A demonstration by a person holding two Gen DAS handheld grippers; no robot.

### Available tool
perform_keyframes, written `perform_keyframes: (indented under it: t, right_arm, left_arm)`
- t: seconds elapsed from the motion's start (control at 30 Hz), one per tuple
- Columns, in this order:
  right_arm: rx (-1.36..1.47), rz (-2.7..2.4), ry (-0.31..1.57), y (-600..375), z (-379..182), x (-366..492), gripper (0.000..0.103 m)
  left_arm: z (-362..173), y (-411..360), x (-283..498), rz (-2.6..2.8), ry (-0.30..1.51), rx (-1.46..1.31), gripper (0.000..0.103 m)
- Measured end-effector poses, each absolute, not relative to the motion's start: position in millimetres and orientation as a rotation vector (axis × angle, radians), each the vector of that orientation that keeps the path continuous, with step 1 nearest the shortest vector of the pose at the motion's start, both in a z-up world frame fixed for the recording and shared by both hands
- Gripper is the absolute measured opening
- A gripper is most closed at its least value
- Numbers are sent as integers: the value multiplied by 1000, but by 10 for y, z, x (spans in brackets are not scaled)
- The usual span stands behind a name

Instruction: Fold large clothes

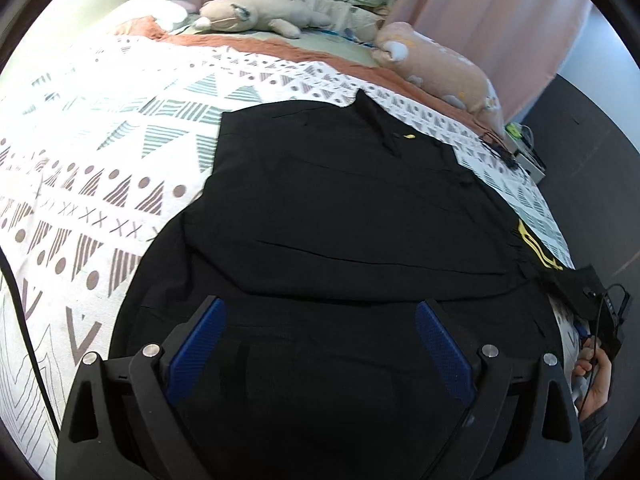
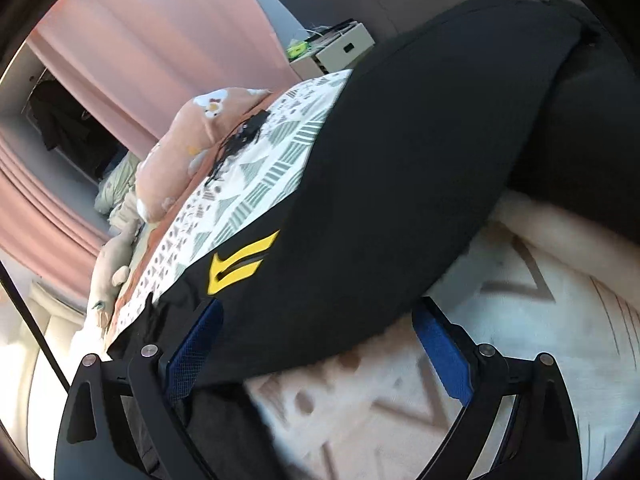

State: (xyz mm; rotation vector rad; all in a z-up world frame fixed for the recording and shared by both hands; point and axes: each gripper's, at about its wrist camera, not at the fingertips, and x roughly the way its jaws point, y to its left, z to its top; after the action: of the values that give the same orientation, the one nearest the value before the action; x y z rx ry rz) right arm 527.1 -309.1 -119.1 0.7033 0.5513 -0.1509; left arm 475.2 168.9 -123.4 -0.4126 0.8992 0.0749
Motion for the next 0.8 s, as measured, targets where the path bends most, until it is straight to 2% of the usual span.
perform_keyframes:
  t: [0.27, 0.3, 0.33, 0.43, 0.8]
  right_arm:
    - [688, -139, 515, -3203, -1258, 5467, 92]
    - [687, -133, 500, -3197, -1255, 5469, 78]
    - [682, -136, 488, -3186, -1230, 5475, 58]
    - [645, -121, 455, -3111, -1163, 5513, 36]
    - [587, 82, 307, -2344, -616, 5225, 35]
  left_arm:
    - [-1337, 1834, 4773, 131, 910, -425, 97]
    - [-1343, 1851, 4771, 135, 910, -431, 97]
    - [-1346, 1876, 4770, 138, 909, -440, 97]
    - [-1331, 1935, 4747, 141, 900, -462, 97]
    - [-1207, 2188, 4610, 130, 858, -540, 97]
